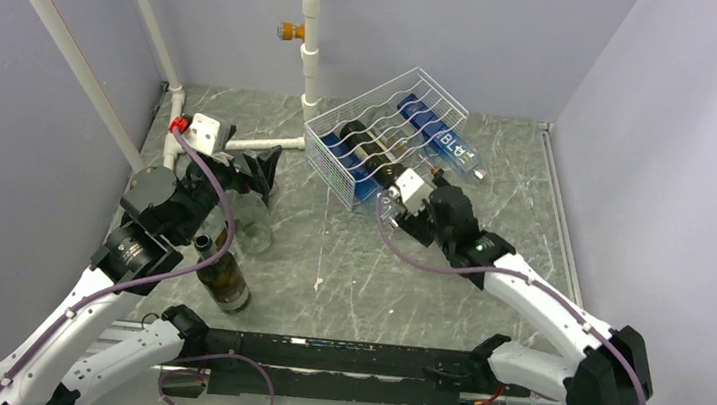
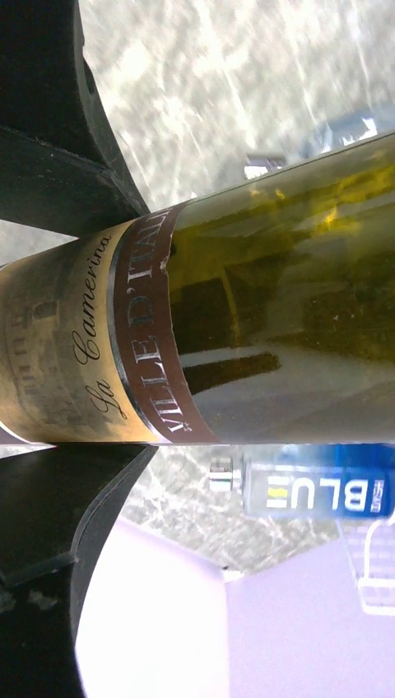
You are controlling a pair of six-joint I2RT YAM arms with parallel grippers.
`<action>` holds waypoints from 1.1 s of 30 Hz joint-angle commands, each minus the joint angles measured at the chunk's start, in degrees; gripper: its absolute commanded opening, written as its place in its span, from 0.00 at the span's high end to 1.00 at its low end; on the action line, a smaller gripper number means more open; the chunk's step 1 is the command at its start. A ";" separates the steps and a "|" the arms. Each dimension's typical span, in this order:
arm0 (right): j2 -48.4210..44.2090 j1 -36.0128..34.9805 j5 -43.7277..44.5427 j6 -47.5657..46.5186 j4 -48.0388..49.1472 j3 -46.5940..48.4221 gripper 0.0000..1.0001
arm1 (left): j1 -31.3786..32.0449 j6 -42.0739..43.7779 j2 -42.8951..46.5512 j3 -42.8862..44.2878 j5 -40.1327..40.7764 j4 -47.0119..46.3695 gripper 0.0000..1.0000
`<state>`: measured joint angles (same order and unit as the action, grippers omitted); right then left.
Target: Put the wine bottle on the wine rack
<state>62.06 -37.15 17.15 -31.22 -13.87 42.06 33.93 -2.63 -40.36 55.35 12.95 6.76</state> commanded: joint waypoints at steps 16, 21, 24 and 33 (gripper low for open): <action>22.54 14.18 10.02 -5.33 8.10 31.08 1.00 | -0.09 -0.57 -0.54 1.34 -1.36 -1.29 0.04; 30.36 17.24 7.75 -7.62 6.04 39.61 1.00 | -0.10 -0.12 -0.95 1.23 -0.65 -1.22 0.03; 34.48 17.90 7.09 -8.64 6.44 43.93 1.00 | -0.10 0.18 -1.13 0.95 0.52 -1.49 0.03; 47.20 19.80 5.87 -9.78 3.64 59.82 1.00 | -0.10 -0.27 -2.00 2.01 -1.37 -0.56 0.04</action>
<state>107.83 -18.11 22.90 -39.07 -13.74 93.25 33.93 -2.61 -42.48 55.35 12.88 6.90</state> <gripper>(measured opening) 0.802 0.966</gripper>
